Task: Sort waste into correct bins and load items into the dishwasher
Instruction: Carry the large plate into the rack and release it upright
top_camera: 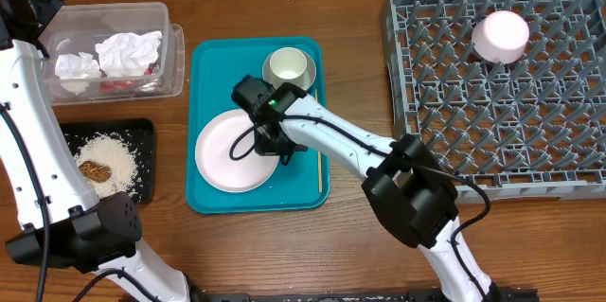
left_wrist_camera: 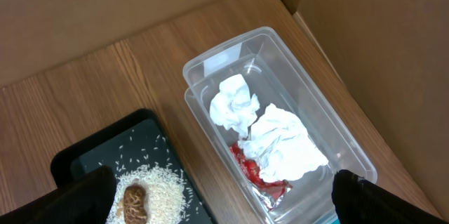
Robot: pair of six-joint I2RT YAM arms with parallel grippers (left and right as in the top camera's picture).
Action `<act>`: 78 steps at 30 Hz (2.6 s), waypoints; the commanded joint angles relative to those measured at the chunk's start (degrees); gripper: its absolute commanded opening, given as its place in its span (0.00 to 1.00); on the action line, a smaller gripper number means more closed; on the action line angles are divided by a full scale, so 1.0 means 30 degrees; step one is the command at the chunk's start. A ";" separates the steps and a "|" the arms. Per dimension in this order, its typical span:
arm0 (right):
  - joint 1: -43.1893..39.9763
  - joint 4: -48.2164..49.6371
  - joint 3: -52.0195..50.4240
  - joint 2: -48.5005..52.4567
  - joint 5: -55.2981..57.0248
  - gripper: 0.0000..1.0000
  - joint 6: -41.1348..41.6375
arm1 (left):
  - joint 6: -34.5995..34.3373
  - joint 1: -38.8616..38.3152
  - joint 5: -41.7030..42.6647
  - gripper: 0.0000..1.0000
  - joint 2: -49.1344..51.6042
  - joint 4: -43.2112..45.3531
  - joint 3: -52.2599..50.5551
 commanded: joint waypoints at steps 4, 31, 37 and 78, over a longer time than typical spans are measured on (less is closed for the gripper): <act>-0.1384 -0.2477 0.2725 -0.3745 0.3723 0.04 -0.1384 | -0.0313 -0.0182 -0.0102 1.00 0.0138 0.0022 0.0007; -1.3784 0.0561 0.2659 -0.5894 1.5832 0.04 -0.1887 | -0.0321 -0.0182 -0.0102 1.00 0.0138 0.0022 0.0007; -1.3304 0.0532 0.2659 -0.3971 1.7682 0.04 -0.1872 | -0.0321 -0.0182 -0.0102 1.00 0.0138 0.0022 0.0007; -0.8633 -0.1086 0.7890 -0.5552 0.1297 1.00 -0.2251 | -0.0321 -0.0182 -0.0102 1.00 0.0138 0.0022 0.0007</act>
